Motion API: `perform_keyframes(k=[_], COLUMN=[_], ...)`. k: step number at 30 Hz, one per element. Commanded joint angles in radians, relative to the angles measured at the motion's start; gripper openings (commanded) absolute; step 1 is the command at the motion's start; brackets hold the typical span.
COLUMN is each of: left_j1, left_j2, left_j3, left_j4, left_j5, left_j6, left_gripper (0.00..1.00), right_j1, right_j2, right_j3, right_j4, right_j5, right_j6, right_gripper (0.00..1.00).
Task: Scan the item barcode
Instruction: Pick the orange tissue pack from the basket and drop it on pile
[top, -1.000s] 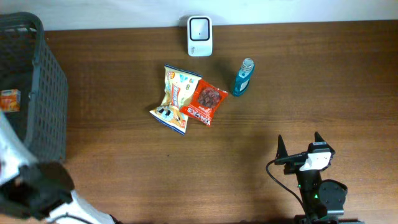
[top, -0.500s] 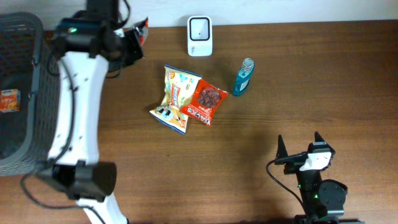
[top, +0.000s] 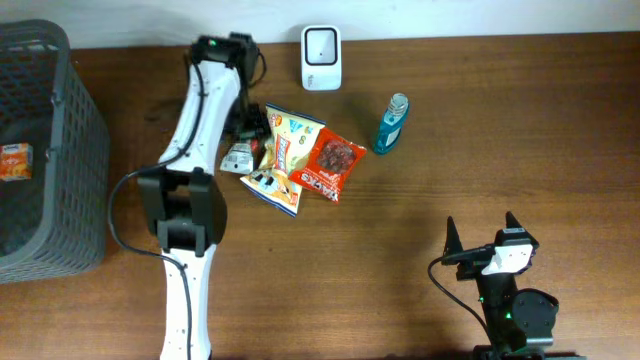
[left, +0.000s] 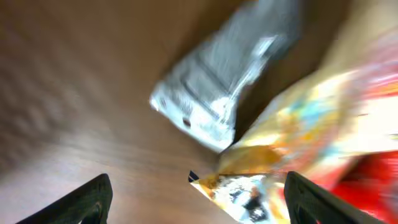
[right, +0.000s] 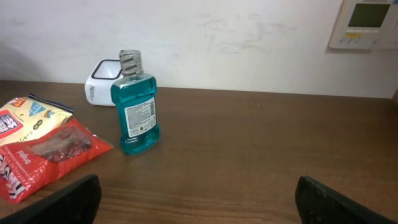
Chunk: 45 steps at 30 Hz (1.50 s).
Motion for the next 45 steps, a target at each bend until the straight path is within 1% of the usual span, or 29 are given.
perform_keyframes(k=[1,3,5,6,7,9,11,13,15,16,17,18,19,20,21,22,23,24,27,29,31,34,35,39,41,42,43,44,45], left_j1=[0.051,0.107,0.206,0.261,0.343,0.466,0.612,0.696,0.772,0.791,0.815,0.819,0.819,0.819,0.819,0.818,0.818,0.818,0.826,0.829,0.829,0.830,0.830,0.845,0.850,0.851,0.851,0.851,0.851], left_j2=[-0.047,-0.075,-0.176,-0.197,-0.200,-0.196,-0.196,-0.196,-0.196,-0.196,-0.196,-0.196,-0.196,-0.196,-0.196,-0.196,-0.196,-0.196,-0.196,-0.196,-0.196,-0.196,-0.196,-0.162,-0.129,-0.121,-0.119,-0.119,-0.119], left_j3=[0.498,0.733,0.726,0.726,0.724,0.686,0.591,0.483,0.270,0.206,0.087,-0.004,-0.077,-0.179,-0.245,-0.305,-0.351,-0.400,-0.490,-0.523,-0.542,-0.577,-0.578,-0.578,-0.578,-0.578,-0.578,-0.578,-0.578], left_j4=[-0.072,-0.066,-0.030,-0.027,-0.024,-0.015,-0.006,0.029,0.164,0.197,0.293,0.374,0.441,0.540,0.643,0.738,0.811,0.891,1.041,1.070,1.075,1.112,1.115,1.107,1.108,1.107,1.109,1.108,1.107], left_j5=[-0.015,-0.019,-0.145,-0.246,-0.300,-0.297,-0.265,-0.242,-0.241,-0.241,-0.241,-0.240,-0.205,-0.122,-0.110,-0.110,-0.110,-0.110,-0.110,-0.097,-0.048,-0.053,-0.075,-0.102,-0.217,-0.216,-0.215,-0.216,-0.216], left_j6=[0.085,0.084,0.084,0.084,0.071,0.015,-0.057,-0.055,0.089,0.105,0.202,0.340,0.474,0.595,0.627,0.674,0.720,0.752,0.801,0.872,0.888,0.888,0.888,0.888,0.888,0.888,0.887,0.888,0.887], left_gripper=[0.99,0.99,0.99,0.99,0.99,0.99,0.99,1.00,1.00,1.00,0.97,0.95,0.95,0.95,0.92,0.84,0.80,0.72,0.68,0.53,0.52,0.40,0.38,0.39,0.37,0.37,0.29,0.08,0.00], right_j1=[0.008,0.008,0.008,0.008,0.008,0.008,0.008,0.008,0.008,0.008,0.008,0.008,0.008,0.008,0.008,0.008,0.008,0.008,0.008,0.008,0.008,0.008,0.008,0.008,0.008,0.008,0.008,0.008,0.008], right_j2=[-0.006,-0.006,-0.006,-0.006,-0.006,-0.006,-0.006,-0.006,-0.006,-0.006,-0.006,-0.006,-0.006,-0.006,-0.006,-0.006,-0.006,-0.006,-0.006,-0.006,-0.006,-0.006,-0.006,-0.006,-0.006,-0.006,-0.006,-0.006,-0.006], right_j3=[-0.009,-0.009,-0.009,-0.009,-0.009,-0.009,-0.009,-0.009,-0.009,-0.009,-0.009,-0.009,-0.009,-0.009,-0.009,-0.009,-0.009,-0.009,-0.009,-0.009,-0.009,-0.009,-0.009,-0.009,-0.009,-0.009,-0.009,-0.009,-0.009], right_j4=[-0.001,-0.001,-0.001,-0.001,-0.001,-0.001,-0.001,-0.001,-0.001,-0.001,-0.001,-0.001,-0.001,-0.001,-0.001,-0.001,-0.001,-0.001,-0.001,-0.001,-0.001,-0.001,-0.001,-0.001,-0.001,-0.001,-0.001,-0.001,-0.001], right_j5=[0.012,0.012,0.012,0.012,0.012,0.012,0.012,0.012,0.012,0.012,0.012,0.012,0.012,0.012,0.012,0.012,0.012,0.012,0.012,0.012,0.012,0.012,0.012,0.012,0.012,0.012,0.012,0.012,0.012], right_j6=[0.008,0.008,0.008,0.008,0.008,0.008,0.008,0.008,0.008,0.008,0.008,0.008,0.008,0.008,0.008,0.008,0.008,0.008,0.008,0.008,0.008,0.008,0.008,0.008,0.008,0.008,0.008,0.008,0.008], right_gripper=[0.98,0.98,0.98,0.98,0.98,0.98,0.98,0.98,0.98,0.98,0.98,0.98,0.99,0.98,0.98,0.98,0.98,0.98,0.98,0.98,0.98,0.98,0.98,0.98,0.98,0.98,0.98,0.98,0.98])
